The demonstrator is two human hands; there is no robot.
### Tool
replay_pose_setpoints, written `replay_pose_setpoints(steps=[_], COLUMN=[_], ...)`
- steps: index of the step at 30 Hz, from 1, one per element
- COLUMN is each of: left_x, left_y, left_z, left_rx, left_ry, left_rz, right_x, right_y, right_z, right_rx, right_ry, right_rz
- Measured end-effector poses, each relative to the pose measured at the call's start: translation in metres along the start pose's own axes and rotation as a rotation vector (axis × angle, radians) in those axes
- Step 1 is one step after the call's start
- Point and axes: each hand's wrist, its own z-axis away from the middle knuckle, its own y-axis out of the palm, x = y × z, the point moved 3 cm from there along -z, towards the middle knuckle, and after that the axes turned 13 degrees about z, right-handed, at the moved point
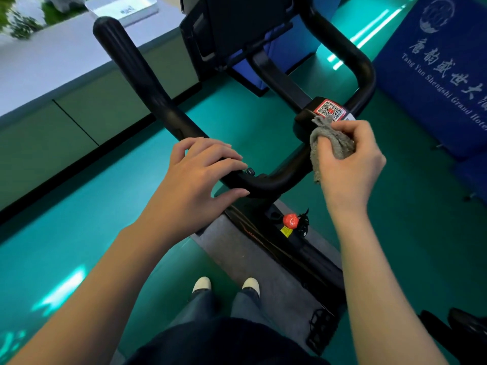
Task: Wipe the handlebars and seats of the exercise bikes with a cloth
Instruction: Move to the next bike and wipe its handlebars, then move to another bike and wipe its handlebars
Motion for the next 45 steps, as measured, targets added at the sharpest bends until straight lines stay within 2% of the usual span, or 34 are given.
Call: replay_pose_setpoints(steps=[6, 13, 18, 28, 37, 45], left_x=[-0.001, 0.001, 0.009, -0.008, -0.032, -0.081], left_y=[-0.002, -0.02, -0.038, -0.03, 0.033, 0.055], left_z=[0.002, 0.02, 0.048, 0.16, 0.279, 0.393], left_rx=[0.02, 0.0, -0.032, -0.188, -0.272, -0.403], left_ry=[0.015, 0.057, -0.012, -0.501, -1.01, -1.379], left_rz=[0.009, 0.015, -0.037, -0.239, -0.156, -0.232], right_x=[0.015, 0.039, 0.071, 0.078, 0.065, 0.076], right_y=[0.001, -0.011, -0.003, 0.021, 0.031, 0.031], right_z=[0.025, 0.054, 0.073, 0.116, 0.181, 0.261], right_rx=[0.16, 0.089, 0.156, 0.589, 0.952, 1.235], right_ry=[-0.07, -0.082, -0.18, -0.37, -0.519, -0.65], right_rz=[0.028, -0.091, -0.147, -0.289, -0.333, -0.341])
